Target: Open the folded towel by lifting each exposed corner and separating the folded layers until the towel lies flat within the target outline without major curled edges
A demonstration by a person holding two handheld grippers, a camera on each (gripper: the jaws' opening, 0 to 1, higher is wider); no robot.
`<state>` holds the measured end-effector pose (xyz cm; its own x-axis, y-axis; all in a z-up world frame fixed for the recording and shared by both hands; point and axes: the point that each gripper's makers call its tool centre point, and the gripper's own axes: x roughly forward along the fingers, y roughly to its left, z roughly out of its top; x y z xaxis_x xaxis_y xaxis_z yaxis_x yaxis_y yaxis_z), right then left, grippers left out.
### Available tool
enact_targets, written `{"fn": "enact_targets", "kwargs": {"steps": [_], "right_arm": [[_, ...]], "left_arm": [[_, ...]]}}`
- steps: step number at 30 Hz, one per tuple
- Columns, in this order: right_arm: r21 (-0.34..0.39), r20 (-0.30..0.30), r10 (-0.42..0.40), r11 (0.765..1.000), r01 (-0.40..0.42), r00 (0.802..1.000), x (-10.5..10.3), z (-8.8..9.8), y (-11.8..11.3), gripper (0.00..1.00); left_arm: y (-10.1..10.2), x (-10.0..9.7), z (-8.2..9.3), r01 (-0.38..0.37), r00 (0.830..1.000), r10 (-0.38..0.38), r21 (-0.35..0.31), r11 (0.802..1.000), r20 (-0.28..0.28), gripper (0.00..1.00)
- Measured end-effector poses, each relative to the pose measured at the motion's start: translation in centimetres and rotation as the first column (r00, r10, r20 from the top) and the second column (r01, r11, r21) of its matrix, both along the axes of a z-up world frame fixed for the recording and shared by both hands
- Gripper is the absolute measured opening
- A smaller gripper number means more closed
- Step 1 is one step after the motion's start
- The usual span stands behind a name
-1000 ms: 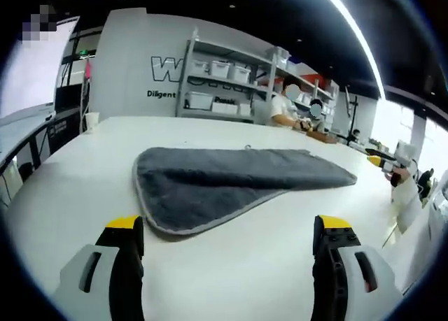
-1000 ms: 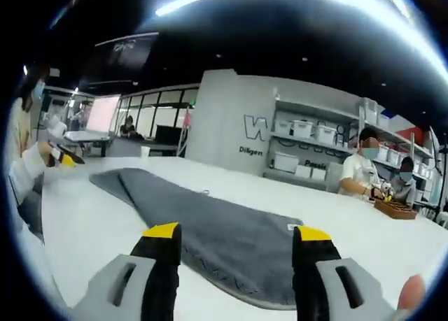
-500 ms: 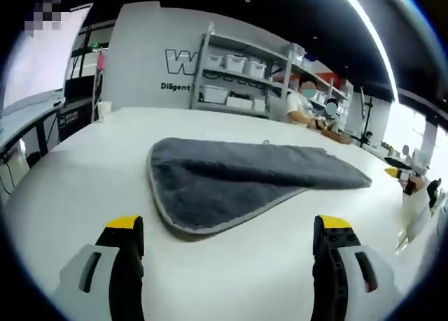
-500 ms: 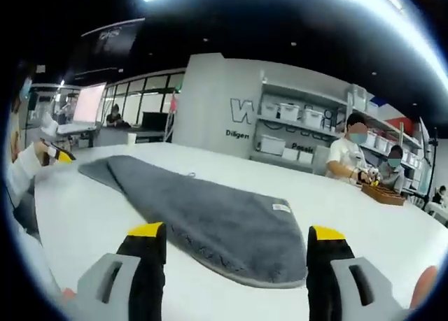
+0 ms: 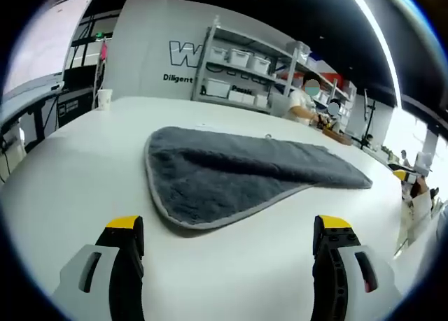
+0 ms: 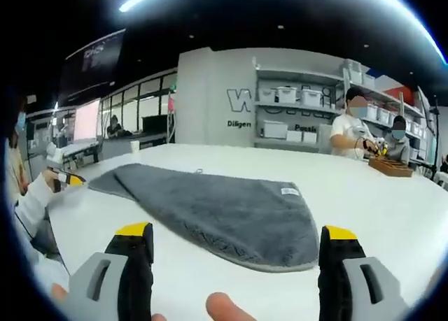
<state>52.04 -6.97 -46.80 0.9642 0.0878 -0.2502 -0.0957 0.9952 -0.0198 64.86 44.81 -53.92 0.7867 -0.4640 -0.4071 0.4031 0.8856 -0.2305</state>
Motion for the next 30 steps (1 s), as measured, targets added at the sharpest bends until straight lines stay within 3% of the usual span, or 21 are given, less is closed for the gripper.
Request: {"fn": "enact_targets", "kwargs": {"steps": [8,15,22,26,30], "right_arm": [[-0.026,-0.017,-0.011,1.0,0.01,1.0,-0.2,-0.1,-0.3,0.99],[-0.024,-0.016,-0.008,1.0,0.007,1.0,-0.3,0.0,-0.2,0.99],[-0.019,-0.019,-0.012,1.0,0.012,1.0,-0.3,0.0,-0.3,0.99],[-0.02,-0.024,-0.012,1.0,0.011,1.0,-0.4,-0.1,-0.2,0.99],[-0.02,-0.024,-0.015,1.0,0.014,1.0,-0.4,-0.1,-0.3,0.99]], "left_arm": [[0.3,0.2,-1.0,-0.017,0.999,0.016,-0.013,1.0,-0.032,0.99],[0.3,1.0,-1.2,-0.03,1.0,0.031,-0.047,0.998,0.005,0.93],[1.0,2.4,-1.5,-0.043,0.998,0.044,-0.052,0.998,0.033,0.68],[1.5,3.1,-1.9,-0.065,0.997,0.067,-0.065,0.996,0.031,0.41],[1.7,3.6,-2.2,-0.063,0.998,0.066,-0.115,0.991,0.021,0.23]]}}
